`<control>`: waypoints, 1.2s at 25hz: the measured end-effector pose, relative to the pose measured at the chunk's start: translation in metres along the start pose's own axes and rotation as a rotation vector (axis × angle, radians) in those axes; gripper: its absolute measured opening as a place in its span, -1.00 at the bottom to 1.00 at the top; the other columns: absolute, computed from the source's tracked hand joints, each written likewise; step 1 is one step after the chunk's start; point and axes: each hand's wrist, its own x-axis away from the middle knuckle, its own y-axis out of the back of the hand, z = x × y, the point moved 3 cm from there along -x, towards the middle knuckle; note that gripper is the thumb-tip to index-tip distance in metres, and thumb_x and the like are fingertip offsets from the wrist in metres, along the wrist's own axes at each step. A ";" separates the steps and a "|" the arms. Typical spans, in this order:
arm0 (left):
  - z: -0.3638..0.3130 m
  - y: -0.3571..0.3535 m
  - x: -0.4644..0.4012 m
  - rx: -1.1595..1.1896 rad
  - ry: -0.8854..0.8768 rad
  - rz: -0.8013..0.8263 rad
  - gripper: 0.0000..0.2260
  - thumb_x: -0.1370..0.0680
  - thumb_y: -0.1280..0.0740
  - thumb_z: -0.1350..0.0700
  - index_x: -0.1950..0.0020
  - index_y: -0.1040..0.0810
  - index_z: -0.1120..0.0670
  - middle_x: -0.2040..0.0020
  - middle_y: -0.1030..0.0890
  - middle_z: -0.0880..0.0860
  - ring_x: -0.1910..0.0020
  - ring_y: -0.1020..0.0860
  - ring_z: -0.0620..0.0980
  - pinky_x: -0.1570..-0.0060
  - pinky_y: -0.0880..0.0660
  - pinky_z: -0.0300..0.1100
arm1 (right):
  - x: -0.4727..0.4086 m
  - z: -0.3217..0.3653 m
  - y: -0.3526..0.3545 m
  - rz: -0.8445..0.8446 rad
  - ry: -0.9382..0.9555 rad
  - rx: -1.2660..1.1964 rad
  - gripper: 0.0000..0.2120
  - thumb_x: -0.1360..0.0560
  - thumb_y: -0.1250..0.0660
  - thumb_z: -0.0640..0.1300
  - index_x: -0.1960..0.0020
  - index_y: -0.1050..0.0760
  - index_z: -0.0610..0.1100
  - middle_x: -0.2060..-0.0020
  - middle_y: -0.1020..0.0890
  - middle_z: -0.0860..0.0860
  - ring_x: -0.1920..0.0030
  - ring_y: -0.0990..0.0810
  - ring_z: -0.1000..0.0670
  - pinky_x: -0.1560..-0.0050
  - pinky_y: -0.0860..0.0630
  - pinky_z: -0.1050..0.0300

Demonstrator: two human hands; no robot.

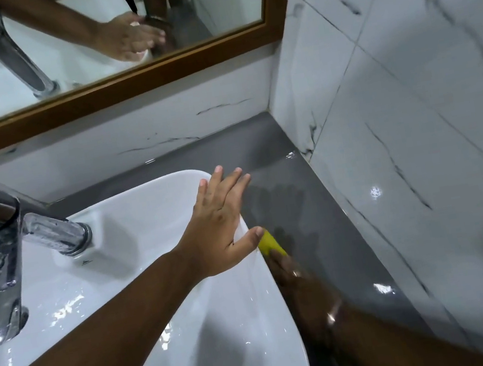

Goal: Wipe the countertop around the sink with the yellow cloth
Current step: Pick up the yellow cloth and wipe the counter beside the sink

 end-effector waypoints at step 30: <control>-0.002 0.001 0.000 -0.176 0.051 0.075 -0.26 -0.45 0.01 -0.32 -0.53 -0.18 0.06 -0.58 -0.10 0.17 -0.56 0.04 0.18 -0.45 0.11 0.25 | 0.175 0.021 -0.027 -0.027 -0.340 0.324 -0.47 -0.49 -0.10 -0.05 -0.46 -0.15 -0.01 -0.45 -0.25 -0.23 -0.43 -0.21 -0.31 -0.30 -0.35 -0.23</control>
